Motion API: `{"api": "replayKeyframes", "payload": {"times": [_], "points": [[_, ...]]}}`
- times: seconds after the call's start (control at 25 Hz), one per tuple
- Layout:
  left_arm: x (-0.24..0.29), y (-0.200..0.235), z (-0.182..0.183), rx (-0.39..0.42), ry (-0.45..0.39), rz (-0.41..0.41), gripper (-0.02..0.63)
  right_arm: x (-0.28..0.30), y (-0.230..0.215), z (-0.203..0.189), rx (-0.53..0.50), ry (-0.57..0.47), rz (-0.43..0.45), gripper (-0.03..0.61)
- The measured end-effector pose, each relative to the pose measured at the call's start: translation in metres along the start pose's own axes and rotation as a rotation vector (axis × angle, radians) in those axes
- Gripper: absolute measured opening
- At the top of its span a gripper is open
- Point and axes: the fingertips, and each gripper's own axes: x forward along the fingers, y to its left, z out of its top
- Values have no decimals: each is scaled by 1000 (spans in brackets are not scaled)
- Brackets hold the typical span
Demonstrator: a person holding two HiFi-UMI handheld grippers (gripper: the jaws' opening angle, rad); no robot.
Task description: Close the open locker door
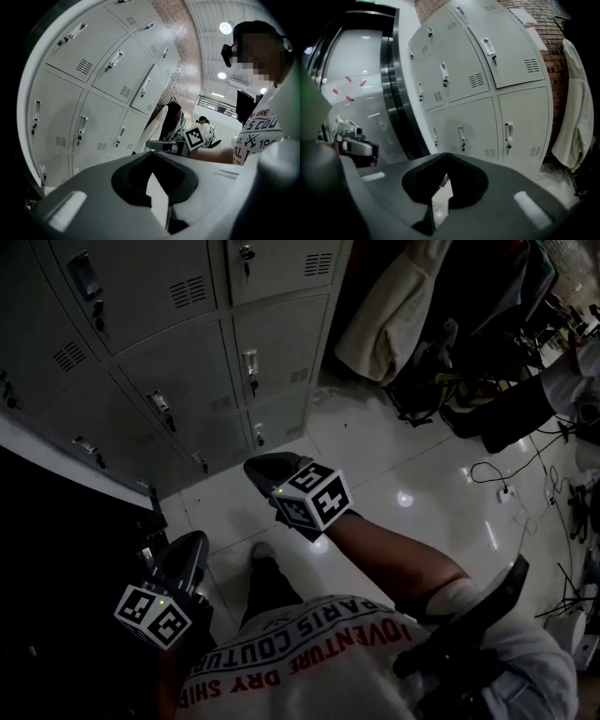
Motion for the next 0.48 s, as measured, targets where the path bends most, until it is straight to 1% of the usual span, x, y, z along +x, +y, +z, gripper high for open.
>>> {"api": "replayKeyframes", "payload": {"times": [0.16,0.28,0.4,0.48], "points": [[-33,-88,-51,23,-7,-32,5,-100,83,-55,-43,41,154,-2],[-61,-151,-79,32,-9,-57,5,-168,138,-88,-62,68,231,-3],[-80,-206,-93,46,0,-75,5,-224,178,-102,-45,65,275,-3],[-88,-232,-91,77,5,-90,5,-253,202,-96,-42,38,314,-3]]}}
